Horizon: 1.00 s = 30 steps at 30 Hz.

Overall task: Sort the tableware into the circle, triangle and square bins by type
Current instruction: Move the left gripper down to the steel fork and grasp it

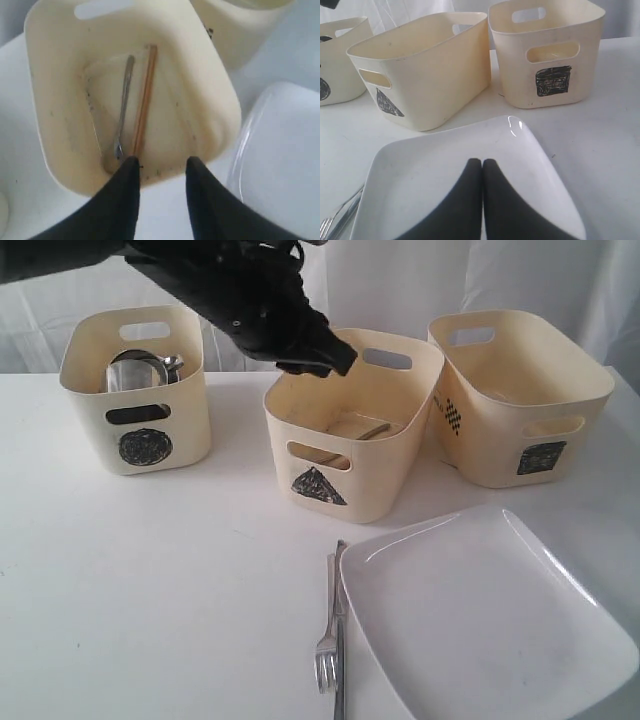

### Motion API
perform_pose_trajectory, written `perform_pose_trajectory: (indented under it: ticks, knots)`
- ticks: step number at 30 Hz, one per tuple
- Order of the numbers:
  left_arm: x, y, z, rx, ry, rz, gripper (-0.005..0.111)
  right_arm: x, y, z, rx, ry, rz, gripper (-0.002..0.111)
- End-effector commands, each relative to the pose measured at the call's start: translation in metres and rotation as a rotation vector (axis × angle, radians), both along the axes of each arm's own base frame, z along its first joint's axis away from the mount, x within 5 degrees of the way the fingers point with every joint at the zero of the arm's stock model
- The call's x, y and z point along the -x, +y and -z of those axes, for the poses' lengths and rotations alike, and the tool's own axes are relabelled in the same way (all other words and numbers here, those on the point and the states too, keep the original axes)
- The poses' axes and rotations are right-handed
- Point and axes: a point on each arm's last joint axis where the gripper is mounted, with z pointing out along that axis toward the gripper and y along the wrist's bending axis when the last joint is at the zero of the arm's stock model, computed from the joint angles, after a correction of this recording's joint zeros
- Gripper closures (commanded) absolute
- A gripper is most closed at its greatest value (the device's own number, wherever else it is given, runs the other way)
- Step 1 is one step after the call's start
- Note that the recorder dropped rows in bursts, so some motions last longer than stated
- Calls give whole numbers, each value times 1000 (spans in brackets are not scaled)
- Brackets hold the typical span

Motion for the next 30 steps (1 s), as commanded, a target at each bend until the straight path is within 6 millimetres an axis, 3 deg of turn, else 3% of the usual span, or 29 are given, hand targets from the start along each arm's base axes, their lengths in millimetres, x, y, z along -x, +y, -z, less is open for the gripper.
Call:
perform_pose_trajectory:
  ticks: [1,5,9,18,30]
  knots:
    - [22,14,29,-59,186,-32,69,0,0,1,1,-13,-1,108]
    - [47,10,86,-69,355,-38,69,0,0,1,1,-13,-1,108]
    - [66,2,113,-88,376,-16,69,0,0,1,1,-13,-1,108]
    - [73,-3,149,-131,484,-28,69,0,0,1,1,-13,-1,108]
    - [80,-26,170,-107,482,-13,69,0,0,1,1,-13,-1,108]
